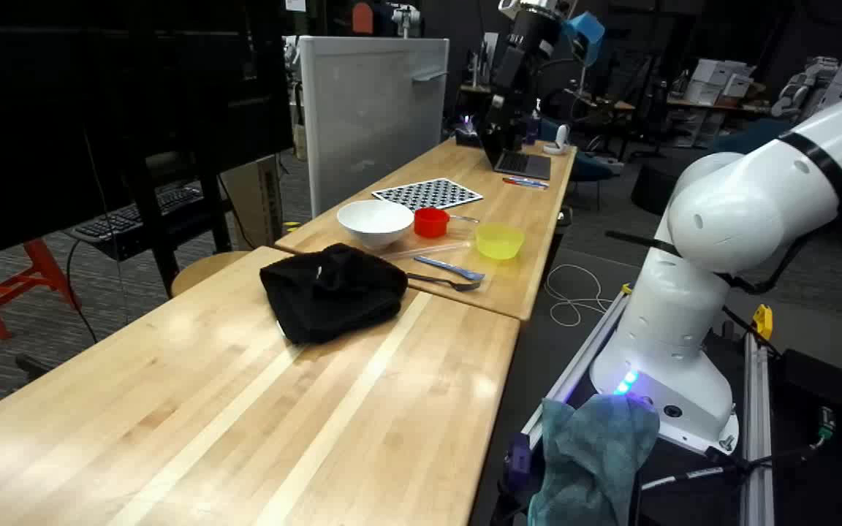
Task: Move the black object to the left
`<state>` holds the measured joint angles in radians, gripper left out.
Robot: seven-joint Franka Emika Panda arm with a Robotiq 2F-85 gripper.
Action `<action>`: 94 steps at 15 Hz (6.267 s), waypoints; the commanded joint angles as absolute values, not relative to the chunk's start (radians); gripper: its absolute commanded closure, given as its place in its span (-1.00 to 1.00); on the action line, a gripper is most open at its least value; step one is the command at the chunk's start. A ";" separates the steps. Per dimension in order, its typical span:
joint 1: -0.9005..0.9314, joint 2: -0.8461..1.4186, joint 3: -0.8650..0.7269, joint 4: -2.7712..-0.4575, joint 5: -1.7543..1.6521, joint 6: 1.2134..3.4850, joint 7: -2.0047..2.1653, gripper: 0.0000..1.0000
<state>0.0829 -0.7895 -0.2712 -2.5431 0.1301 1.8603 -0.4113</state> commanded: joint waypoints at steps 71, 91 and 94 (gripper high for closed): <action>0.181 0.270 0.181 -2.046 0.088 2.257 -0.287 -1.00; 0.130 0.456 0.198 -1.887 0.088 2.279 -0.386 0.57; 0.133 0.451 0.196 -1.881 0.082 2.274 -0.386 0.98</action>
